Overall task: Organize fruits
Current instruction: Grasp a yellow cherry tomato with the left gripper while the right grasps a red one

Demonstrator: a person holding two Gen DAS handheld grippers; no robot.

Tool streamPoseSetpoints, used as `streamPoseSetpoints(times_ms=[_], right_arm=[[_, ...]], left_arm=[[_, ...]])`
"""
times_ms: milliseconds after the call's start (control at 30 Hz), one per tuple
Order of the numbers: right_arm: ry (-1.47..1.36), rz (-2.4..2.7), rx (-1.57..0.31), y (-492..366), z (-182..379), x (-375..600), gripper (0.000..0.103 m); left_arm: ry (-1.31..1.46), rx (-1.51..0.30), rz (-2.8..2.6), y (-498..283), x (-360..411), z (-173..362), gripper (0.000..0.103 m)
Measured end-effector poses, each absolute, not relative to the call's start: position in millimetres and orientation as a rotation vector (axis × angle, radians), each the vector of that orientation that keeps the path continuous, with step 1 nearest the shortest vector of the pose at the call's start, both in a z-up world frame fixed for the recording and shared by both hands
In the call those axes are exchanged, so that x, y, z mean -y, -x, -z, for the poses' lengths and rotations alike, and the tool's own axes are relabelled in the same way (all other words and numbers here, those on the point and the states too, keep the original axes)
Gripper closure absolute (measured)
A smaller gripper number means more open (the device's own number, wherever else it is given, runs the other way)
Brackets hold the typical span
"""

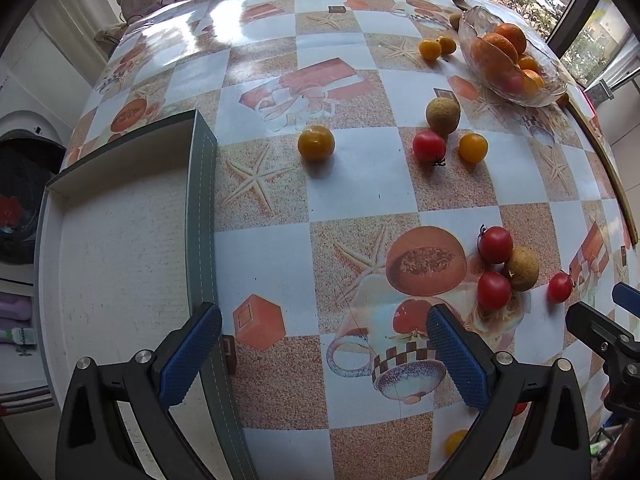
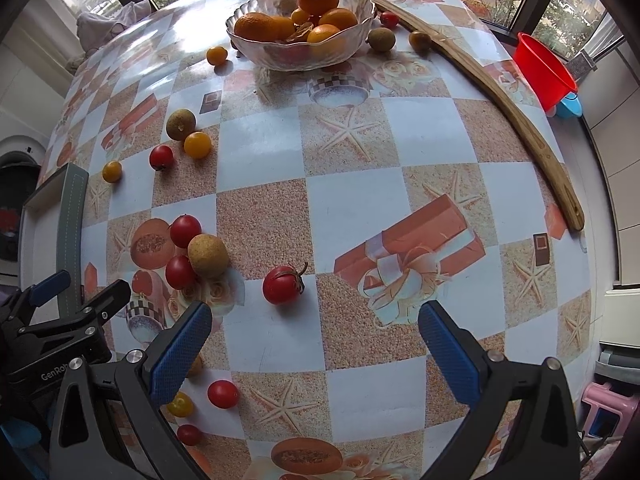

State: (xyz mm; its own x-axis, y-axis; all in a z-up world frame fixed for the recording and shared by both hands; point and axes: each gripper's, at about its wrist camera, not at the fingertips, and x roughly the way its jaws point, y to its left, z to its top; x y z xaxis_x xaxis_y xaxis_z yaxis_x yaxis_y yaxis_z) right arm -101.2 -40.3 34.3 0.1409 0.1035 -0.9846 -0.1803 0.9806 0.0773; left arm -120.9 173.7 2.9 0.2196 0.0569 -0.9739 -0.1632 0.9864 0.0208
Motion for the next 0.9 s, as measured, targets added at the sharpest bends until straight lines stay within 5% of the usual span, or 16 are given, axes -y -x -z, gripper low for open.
streamPoseSetpoints(times_ms=[333, 433, 700, 833, 900], right_arm=[[0.095, -0.233, -1.405, 99, -24, 33, 0.000], [0.115, -0.246, -1.398, 97, -21, 27, 0.002], [0.175, -0.266, -1.404, 96, -10, 11, 0.023], [0.244, -0.276, -1.370, 102, -11, -1, 0.039], [0.249, -0.297, -1.354, 102, -14, -3, 0.075]], left_arm=[[0.008, -1.225, -0.146, 69, -180, -7, 0.000], [-0.009, -1.228, -0.129, 58, -181, -1, 0.010], [0.045, -1.240, -0.103, 50, -185, 10, 0.023], [0.069, -1.220, -0.064, 51, -184, 7, 0.048], [0.068, -1.216, -0.045, 51, -182, 4, 0.081]])
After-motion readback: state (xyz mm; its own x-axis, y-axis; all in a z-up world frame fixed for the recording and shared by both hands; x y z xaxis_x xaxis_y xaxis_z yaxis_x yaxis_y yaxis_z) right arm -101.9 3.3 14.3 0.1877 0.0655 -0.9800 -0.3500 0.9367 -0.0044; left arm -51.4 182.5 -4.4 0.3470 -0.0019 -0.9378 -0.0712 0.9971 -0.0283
